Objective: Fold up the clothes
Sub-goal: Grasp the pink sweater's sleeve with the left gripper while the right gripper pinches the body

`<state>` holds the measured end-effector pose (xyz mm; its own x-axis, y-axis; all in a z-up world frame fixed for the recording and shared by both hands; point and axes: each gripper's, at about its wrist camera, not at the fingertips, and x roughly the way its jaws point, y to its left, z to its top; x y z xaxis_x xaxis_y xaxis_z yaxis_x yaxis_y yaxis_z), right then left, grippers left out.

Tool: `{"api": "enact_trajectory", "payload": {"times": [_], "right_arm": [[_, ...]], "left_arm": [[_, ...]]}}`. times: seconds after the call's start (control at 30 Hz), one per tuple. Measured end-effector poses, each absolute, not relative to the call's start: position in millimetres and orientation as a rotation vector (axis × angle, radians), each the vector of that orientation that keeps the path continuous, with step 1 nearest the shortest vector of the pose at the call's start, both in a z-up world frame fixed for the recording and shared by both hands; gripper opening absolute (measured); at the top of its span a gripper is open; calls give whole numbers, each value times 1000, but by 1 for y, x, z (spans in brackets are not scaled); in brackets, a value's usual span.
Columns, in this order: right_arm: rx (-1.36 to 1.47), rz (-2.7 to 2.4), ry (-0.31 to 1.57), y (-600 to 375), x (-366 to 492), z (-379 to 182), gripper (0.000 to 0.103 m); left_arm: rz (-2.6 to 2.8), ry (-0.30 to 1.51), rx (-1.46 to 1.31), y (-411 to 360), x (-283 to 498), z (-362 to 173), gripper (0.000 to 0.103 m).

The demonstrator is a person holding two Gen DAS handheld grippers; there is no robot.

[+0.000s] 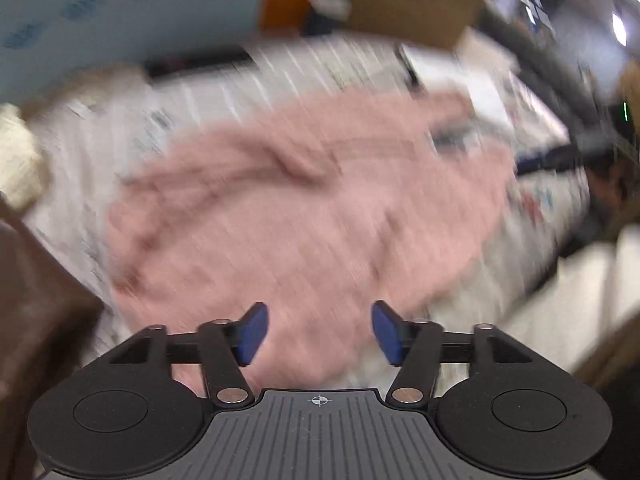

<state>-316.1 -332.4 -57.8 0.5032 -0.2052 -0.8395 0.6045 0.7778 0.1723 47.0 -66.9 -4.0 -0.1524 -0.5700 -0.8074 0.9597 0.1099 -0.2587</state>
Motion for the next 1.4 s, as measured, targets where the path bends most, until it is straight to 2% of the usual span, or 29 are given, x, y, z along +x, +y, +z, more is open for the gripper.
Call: {"api": "enact_trajectory", "payload": {"times": [0.17, 0.4, 0.43, 0.47, 0.5, 0.53, 0.57, 0.63, 0.73, 0.9, 1.1, 1.17, 1.2, 1.27, 1.3, 1.33, 1.37, 1.4], "right_arm": [[514, -687, 754, -384, -298, -52, 46], [496, -788, 779, -435, -248, -79, 50], [494, -793, 793, -435, -244, -84, 50], [492, -797, 806, -435, -241, -88, 50], [490, -801, 819, -434, -237, -93, 47], [479, -801, 814, -432, -237, -93, 37], [468, -800, 809, -429, -237, -93, 31], [432, -792, 801, -423, -237, -90, 10], [354, -775, 779, -415, -235, -77, 4], [267, -791, 690, -420, -231, -44, 3], [286, -845, 739, -445, -221, -61, 3], [302, -856, 793, -450, -217, -76, 3], [300, -860, 826, -451, -215, -84, 4], [292, -890, 828, -448, -214, -84, 7], [289, -905, 829, -446, -214, -83, 19], [250, -939, 807, -439, -214, -76, 41], [210, -974, 784, -433, -213, -69, 49], [187, -962, 755, -424, -211, -61, 54]], "left_arm": [[-1205, 872, 355, -104, 107, -9, 63], [-1072, 919, 550, -156, 128, -67, 62], [-1079, 926, 553, -157, 125, -71, 60], [-1090, 922, 542, -156, 121, -72, 52], [-1101, 919, 532, -155, 117, -72, 44], [-1110, 910, 527, -153, 112, -71, 28], [-1115, 889, 533, -152, 106, -70, 17], [-1119, 844, 541, -150, 94, -68, 10], [-1080, 749, 523, -150, 85, -54, 8], [-1057, 665, 476, -165, 107, -30, 8], [-1028, 669, 506, -193, 132, -46, 9], [-1015, 699, 556, -202, 135, -63, 16], [-1003, 709, 584, -206, 136, -69, 16], [-992, 714, 599, -205, 137, -72, 24], [-985, 710, 600, -202, 137, -70, 29], [-968, 698, 598, -197, 137, -66, 42], [-950, 678, 594, -191, 135, -60, 53], [-935, 654, 592, -184, 133, -53, 56]]}}
